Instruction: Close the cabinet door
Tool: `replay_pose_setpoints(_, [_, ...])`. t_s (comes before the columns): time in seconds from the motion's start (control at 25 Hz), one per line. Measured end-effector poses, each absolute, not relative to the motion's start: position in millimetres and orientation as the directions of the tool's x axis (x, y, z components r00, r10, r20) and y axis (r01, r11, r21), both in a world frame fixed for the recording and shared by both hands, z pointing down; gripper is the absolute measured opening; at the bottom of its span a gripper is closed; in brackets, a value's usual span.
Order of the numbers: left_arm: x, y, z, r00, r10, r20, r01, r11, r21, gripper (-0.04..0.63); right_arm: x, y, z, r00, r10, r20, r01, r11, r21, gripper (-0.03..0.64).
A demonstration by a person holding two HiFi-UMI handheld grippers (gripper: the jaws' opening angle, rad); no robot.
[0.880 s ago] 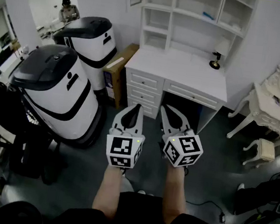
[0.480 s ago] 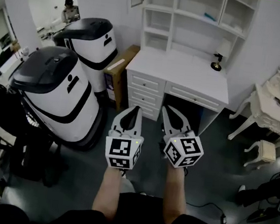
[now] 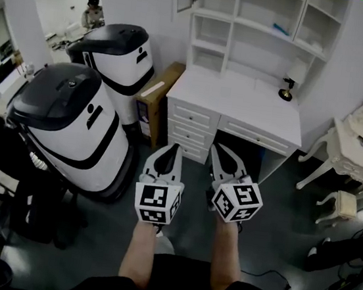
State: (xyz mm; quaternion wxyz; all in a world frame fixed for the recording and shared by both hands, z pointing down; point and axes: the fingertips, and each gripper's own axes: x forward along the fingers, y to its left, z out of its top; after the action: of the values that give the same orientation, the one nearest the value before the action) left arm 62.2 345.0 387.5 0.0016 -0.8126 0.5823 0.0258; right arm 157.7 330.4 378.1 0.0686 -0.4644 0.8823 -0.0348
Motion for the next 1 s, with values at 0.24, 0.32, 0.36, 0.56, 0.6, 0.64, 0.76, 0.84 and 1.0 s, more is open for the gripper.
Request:
replay_pose_setpoints(0.24, [11, 296, 389, 0.299, -0.953, -0.041, -0.953, -0.300, 0.042, 0.012, 102, 279, 383, -0.591, -0.804, -0.063, -0.794, 0.594, -0.130, 0.017])
replay_pose_setpoints(0.32, [-7, 282, 389, 0.290, -0.956, -0.042, -0.955, -0.292, 0.045, 0.012, 80, 264, 384, -0.608, -0.792, -0.051, -0.783, 0.609, -0.126, 0.017])
replay_pose_setpoints(0.36, [-17, 275, 388, 0.287, -0.957, -0.045, -0.956, -0.289, 0.046, 0.012, 68, 257, 384, -0.615, -0.787, -0.047, -0.778, 0.616, -0.123, 0.018])
replay_pose_setpoints(0.56, [-64, 242, 385, 0.278, -0.959, -0.050, -0.959, -0.280, 0.048, 0.012, 16, 222, 383, -0.633, -0.773, -0.032, -0.767, 0.633, -0.107, 0.018])
replay_pose_setpoints(0.6, [-72, 237, 384, 0.276, -0.960, -0.053, -0.959, -0.278, 0.046, 0.012, 7, 216, 381, -0.635, -0.771, -0.034, -0.765, 0.635, -0.104, 0.018])
replay_pose_setpoints(0.64, [-80, 232, 383, 0.276, -0.959, -0.057, -0.959, -0.279, 0.045, 0.012, -2, 211, 380, -0.638, -0.769, -0.038, -0.763, 0.638, -0.101, 0.018])
replay_pose_setpoints(0.76, [-96, 220, 378, 0.285, -0.956, -0.066, -0.957, -0.288, 0.045, 0.012, -25, 200, 375, -0.648, -0.760, -0.054, -0.754, 0.650, -0.095, 0.017])
replay_pose_setpoints(0.84, [-104, 212, 378, 0.289, -0.955, -0.072, -0.955, -0.292, 0.045, 0.012, -34, 194, 375, -0.650, -0.757, -0.057, -0.753, 0.653, -0.085, 0.018])
replay_pose_setpoints(1.0, [-111, 200, 380, 0.311, -0.947, -0.078, -0.948, -0.315, 0.047, 0.012, -37, 184, 374, -0.632, -0.774, -0.050, -0.771, 0.634, -0.066, 0.017])
